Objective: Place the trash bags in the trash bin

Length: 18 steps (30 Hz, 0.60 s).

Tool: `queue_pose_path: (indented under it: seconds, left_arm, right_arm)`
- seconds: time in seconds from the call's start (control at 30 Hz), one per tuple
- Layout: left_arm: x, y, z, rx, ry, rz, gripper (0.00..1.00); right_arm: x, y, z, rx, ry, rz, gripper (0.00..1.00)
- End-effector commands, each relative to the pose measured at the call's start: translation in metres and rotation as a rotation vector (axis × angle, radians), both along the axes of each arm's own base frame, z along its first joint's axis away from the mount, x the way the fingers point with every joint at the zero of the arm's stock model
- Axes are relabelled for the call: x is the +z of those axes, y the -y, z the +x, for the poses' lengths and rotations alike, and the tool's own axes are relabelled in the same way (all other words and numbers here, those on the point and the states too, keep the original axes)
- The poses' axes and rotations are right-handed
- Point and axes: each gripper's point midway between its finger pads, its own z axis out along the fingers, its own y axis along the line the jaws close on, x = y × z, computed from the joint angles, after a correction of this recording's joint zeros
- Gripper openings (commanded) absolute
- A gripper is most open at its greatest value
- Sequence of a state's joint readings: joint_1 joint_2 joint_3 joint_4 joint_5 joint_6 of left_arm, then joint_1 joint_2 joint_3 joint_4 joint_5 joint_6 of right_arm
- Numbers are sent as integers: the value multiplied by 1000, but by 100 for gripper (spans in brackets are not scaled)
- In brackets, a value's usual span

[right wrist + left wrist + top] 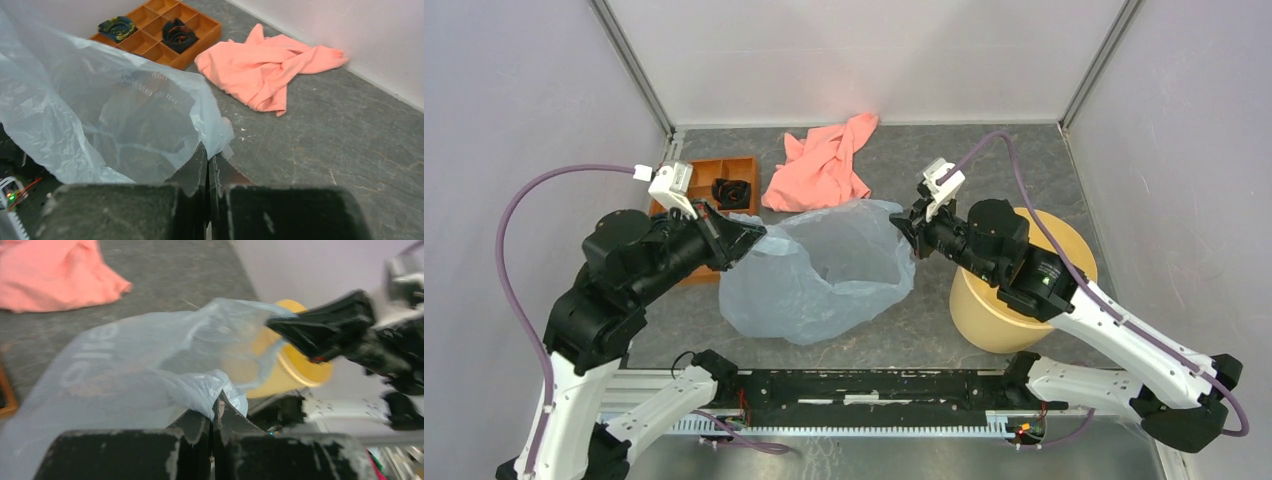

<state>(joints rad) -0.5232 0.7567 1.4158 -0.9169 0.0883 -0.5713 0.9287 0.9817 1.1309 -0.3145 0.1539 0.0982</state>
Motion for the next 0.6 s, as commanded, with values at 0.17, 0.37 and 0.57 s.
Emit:
queue_pose_path:
  seconds: [0.17, 0.37, 0.57]
  left_arm:
    - [53, 41, -28, -258, 55, -206, 2]
    - [30, 42, -28, -254, 9, -195, 2]
    - [-5, 47, -21, -222, -41, -281, 2]
  right_arm:
    - [37, -23, -20, 130, -48, 154, 2]
    - [43, -70, -36, 297, -158, 400, 2]
    - [42, -107, -44, 382, -182, 366, 1]
